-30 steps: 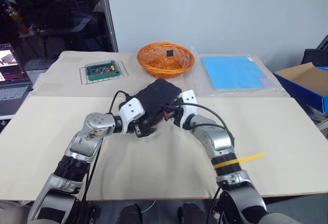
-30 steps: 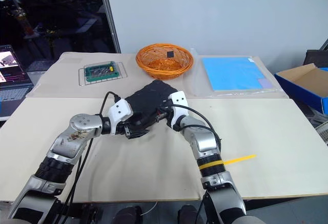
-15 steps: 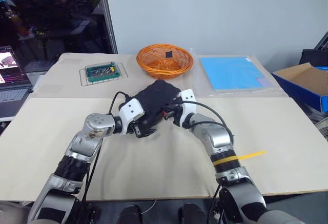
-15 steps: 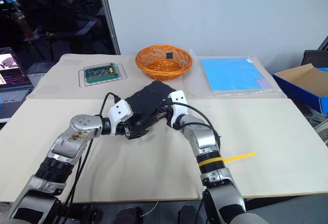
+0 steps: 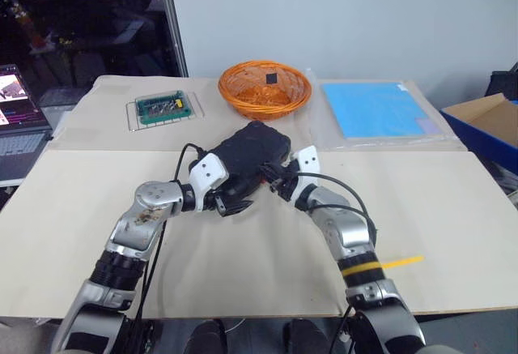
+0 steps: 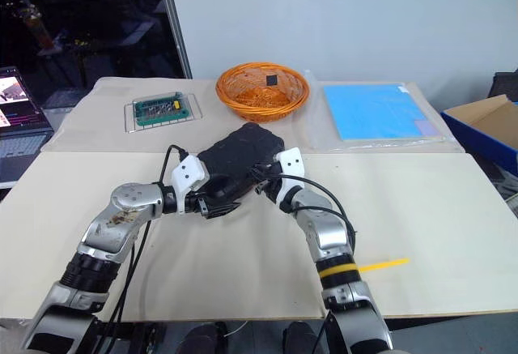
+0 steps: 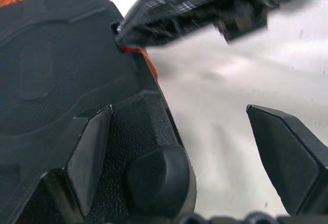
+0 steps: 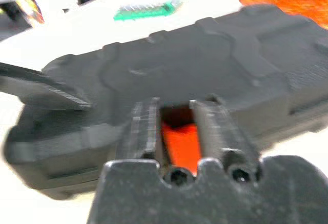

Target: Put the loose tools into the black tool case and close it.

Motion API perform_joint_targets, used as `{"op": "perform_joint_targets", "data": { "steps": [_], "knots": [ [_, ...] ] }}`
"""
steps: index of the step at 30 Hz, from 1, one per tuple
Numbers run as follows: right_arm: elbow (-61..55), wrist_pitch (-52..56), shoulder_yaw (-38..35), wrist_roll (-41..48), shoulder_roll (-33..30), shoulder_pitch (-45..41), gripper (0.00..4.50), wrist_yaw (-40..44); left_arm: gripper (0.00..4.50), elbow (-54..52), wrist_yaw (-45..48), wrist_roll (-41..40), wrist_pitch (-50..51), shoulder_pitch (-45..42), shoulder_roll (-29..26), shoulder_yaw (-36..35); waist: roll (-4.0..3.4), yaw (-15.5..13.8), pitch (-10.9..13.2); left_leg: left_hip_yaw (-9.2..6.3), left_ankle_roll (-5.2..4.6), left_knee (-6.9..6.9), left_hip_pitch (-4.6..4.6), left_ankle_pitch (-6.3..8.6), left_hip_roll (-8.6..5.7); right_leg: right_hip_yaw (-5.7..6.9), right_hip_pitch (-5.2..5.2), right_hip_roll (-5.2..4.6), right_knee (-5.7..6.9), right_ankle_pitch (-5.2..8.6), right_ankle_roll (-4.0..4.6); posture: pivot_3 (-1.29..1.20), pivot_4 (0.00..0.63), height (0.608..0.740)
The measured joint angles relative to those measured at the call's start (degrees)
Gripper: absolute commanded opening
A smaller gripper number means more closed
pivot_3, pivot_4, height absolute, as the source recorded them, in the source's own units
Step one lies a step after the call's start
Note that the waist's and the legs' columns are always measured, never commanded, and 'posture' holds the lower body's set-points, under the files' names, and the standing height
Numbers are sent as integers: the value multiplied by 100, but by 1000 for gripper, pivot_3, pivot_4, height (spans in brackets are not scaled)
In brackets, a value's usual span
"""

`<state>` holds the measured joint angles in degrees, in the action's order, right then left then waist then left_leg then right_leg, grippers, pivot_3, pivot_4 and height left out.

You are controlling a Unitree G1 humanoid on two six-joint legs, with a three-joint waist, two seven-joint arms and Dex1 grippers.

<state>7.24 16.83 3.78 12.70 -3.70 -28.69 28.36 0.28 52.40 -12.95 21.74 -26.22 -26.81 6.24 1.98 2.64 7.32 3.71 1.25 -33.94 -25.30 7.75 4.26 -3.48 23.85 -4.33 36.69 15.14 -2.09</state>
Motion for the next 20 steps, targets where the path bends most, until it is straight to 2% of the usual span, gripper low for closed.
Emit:
{"op": "perform_joint_targets", "data": {
  "steps": [2,5,6,8,9,11,16,18,20],
  "knots": [
    [-885,127,10,119,-214,160,3173,74,4500,-190,118,-471,238,89,30,-230,-1,-26,13,-7,-12,-8,-75,-7,-3,0,56,11,2,0,-12,0,150,740],
    [-2268,634,-47,341,-883,624,4276,213,4500,-514,264,-1045,607,387,-59,-603,1,-61,22,-18,4,-8,-91,11,-15,0,56,8,-9,18,-34,0,150,740],
    [-2560,793,-82,419,-1103,780,4492,276,4500,-607,295,-1183,684,471,-118,-691,2,-69,29,-18,5,-7,-91,16,-18,0,53,6,-16,21,-36,0,150,740],
    [-3414,1276,-292,689,-1860,1417,4492,539,4500,-972,390,-1543,921,720,-287,-899,-2,-109,58,-20,4,-3,-102,22,-23,0,47,1,-46,26,-41,0,150,740],
    [-3907,1613,-587,916,-2390,1931,4492,737,4500,-1199,463,-1783,1106,980,-500,-1109,-1,-146,73,-20,0,-2,-104,28,-27,0,42,-3,-60,28,-45,0,150,740],
    [-4395,2031,-1165,1255,-2940,2504,4492,931,4500,-1378,457,-2008,1354,1260,-761,-1414,5,-159,96,-19,1,-8,-102,29,-30,-2,41,-5,-62,28,-47,0,150,740],
    [-5205,2285,-2897,1916,-3673,3961,4492,1512,4500,-2041,458,-2291,1524,2252,-1177,-1872,37,-181,134,-28,2,-21,-86,28,-30,-2,26,-5,-66,47,-75,0,150,740],
    [-5236,2277,-3533,1970,-3814,4485,4492,1741,4500,-2218,445,-2346,1596,2633,-1286,-2082,48,-185,141,-29,3,-39,-81,29,-28,-1,19,-8,-66,60,-45,0,150,740],
    [-5238,2223,-3849,2006,-3846,4762,4492,1904,4500,-2347,431,-2450,1607,2869,-1385,-2260,55,-183,145,-29,13,-58,-82,35,-26,-1,22,-9,-66,49,-37,0,150,740]
  ]
}}
